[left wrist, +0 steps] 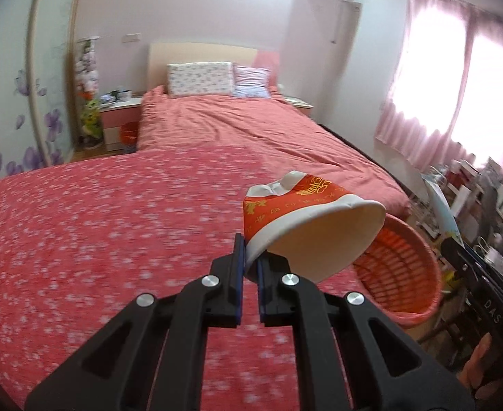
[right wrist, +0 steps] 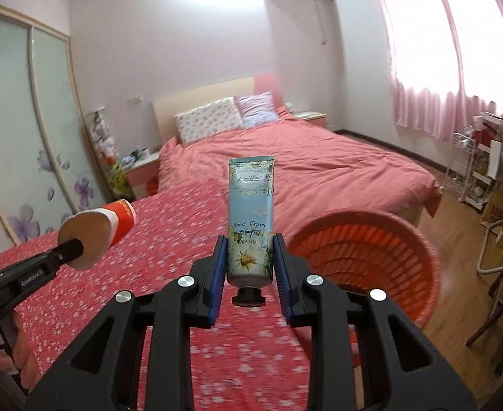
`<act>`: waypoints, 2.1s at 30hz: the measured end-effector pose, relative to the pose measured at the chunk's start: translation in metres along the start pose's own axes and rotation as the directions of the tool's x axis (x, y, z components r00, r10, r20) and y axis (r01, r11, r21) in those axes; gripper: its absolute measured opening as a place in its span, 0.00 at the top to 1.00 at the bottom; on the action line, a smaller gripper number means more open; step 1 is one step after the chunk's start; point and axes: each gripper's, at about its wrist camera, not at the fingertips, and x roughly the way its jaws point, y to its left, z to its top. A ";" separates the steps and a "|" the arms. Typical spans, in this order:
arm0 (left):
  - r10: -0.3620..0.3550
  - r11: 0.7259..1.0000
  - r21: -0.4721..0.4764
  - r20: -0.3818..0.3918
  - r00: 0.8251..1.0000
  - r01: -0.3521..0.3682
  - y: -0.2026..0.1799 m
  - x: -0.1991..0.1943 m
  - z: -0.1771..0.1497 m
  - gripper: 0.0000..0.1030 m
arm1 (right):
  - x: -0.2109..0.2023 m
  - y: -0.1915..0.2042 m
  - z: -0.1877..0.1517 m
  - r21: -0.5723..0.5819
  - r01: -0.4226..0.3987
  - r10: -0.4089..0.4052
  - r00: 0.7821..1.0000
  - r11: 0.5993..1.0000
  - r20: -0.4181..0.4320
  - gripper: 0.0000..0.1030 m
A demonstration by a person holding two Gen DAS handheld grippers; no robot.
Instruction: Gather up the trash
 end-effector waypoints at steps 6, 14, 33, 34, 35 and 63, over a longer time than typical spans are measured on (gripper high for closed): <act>-0.074 0.996 0.055 -0.016 0.997 0.075 -0.057 0.018 -0.003 0.93 | -0.003 -0.040 0.003 0.050 0.059 -0.060 0.998 0.997 0.020 0.74; -0.146 0.983 0.101 -0.064 0.987 0.152 -0.122 0.058 -0.009 0.93 | 0.011 -0.083 0.004 0.123 0.112 -0.114 0.993 0.986 0.013 0.74; -0.172 0.978 0.075 -0.239 0.956 0.194 -0.174 0.159 -0.035 0.62 | 0.052 -0.138 -0.008 0.235 0.107 -0.087 0.992 0.966 -0.095 0.72; -0.161 0.980 0.074 -0.241 0.957 0.184 -0.169 0.160 -0.037 0.62 | 0.051 -0.139 -0.010 0.235 0.111 -0.091 0.991 0.966 -0.096 0.71; -0.152 0.982 0.074 -0.237 0.960 0.173 -0.165 0.157 -0.037 0.62 | 0.047 -0.137 -0.011 0.235 0.111 -0.091 0.991 0.966 -0.096 0.64; 0.192 0.979 0.031 0.178 0.965 -0.200 -0.047 -0.099 -0.109 0.04 | -0.094 -0.026 -0.043 -0.031 0.314 -0.303 0.934 0.949 0.190 0.02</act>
